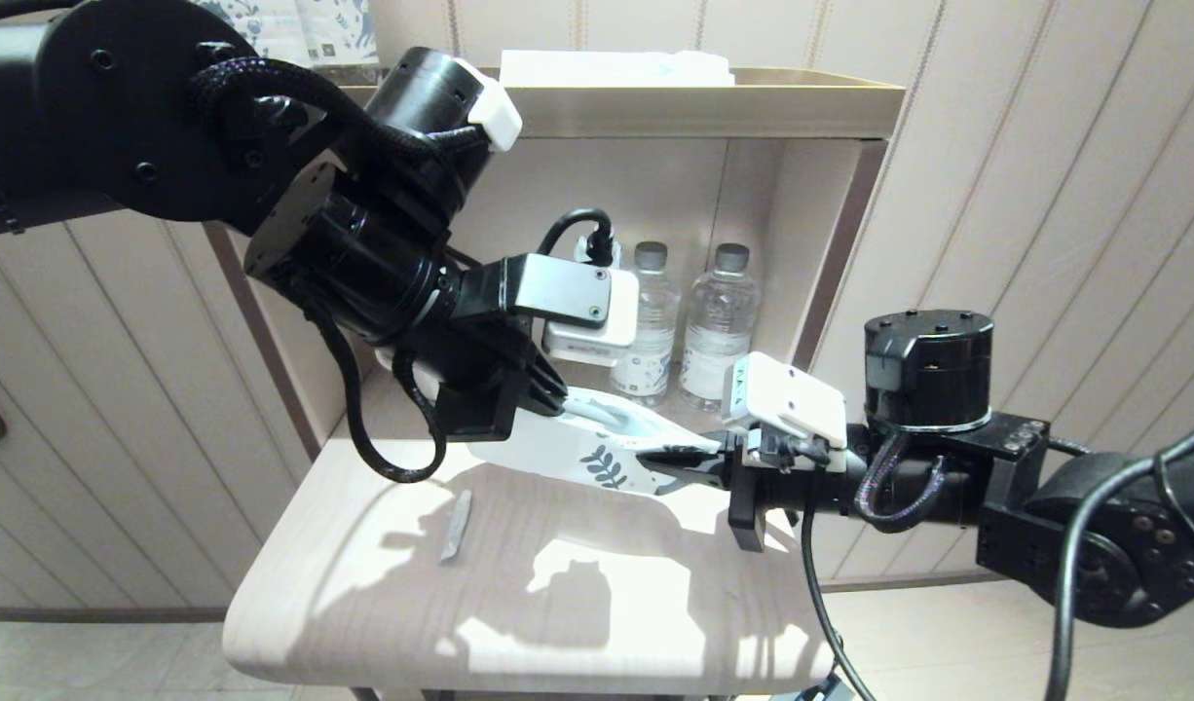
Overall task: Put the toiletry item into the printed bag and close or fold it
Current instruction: Place the toothbrush in the storage bag
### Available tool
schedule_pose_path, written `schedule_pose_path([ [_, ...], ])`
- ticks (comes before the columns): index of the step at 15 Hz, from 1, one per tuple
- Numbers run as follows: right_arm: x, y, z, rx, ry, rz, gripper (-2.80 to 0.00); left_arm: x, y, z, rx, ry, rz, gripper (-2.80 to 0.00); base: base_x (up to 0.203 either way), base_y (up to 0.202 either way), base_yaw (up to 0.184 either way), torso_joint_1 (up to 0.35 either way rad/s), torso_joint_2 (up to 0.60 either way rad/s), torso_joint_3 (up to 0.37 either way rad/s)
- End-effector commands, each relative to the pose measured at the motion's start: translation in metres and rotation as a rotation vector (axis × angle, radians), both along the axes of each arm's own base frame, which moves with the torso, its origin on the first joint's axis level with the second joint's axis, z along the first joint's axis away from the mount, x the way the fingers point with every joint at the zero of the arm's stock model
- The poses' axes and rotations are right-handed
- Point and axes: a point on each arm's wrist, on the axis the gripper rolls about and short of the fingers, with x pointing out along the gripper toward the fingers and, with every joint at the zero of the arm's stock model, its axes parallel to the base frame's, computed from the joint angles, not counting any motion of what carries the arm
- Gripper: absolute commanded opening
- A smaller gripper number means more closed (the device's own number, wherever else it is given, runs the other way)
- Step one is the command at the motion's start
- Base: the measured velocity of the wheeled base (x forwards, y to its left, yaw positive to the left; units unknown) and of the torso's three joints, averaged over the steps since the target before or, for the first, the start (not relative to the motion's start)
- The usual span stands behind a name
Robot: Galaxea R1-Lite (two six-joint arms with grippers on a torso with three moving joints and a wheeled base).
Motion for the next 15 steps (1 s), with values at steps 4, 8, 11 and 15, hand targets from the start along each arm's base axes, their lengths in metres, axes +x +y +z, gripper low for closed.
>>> schedule_pose_path([
  [4, -0.0004, 0.0005, -0.0017, -0.002, 0.002, 0.006, -2.80, 0.0024, -0.0026, -0.0025, 0.010, -0.011, 0.008, -2.80, 0.000, 0.000, 0.000, 0.000, 0.00, 0.000],
  [8, -0.0005, 0.0005, -0.0034, -0.005, 0.006, 0.006, -2.80, 0.0039, -0.0039, -0.0042, 0.028, -0.021, 0.046, -2.80, 0.000, 0.000, 0.000, 0.000, 0.00, 0.000],
  [11, -0.0005, 0.0005, -0.0032, -0.003, 0.005, 0.007, -2.80, 0.0042, -0.0041, -0.0048, 0.020, -0.009, 0.062, -2.80, 0.000, 0.000, 0.000, 0.000, 0.00, 0.000],
  [15, -0.0001, 0.0007, -0.0035, -0.004, 0.007, 0.006, -2.80, 0.0047, -0.0046, -0.0053, 0.013, -0.002, 0.068, -1.99, 0.000, 0.000, 0.000, 0.000, 0.00, 0.000],
])
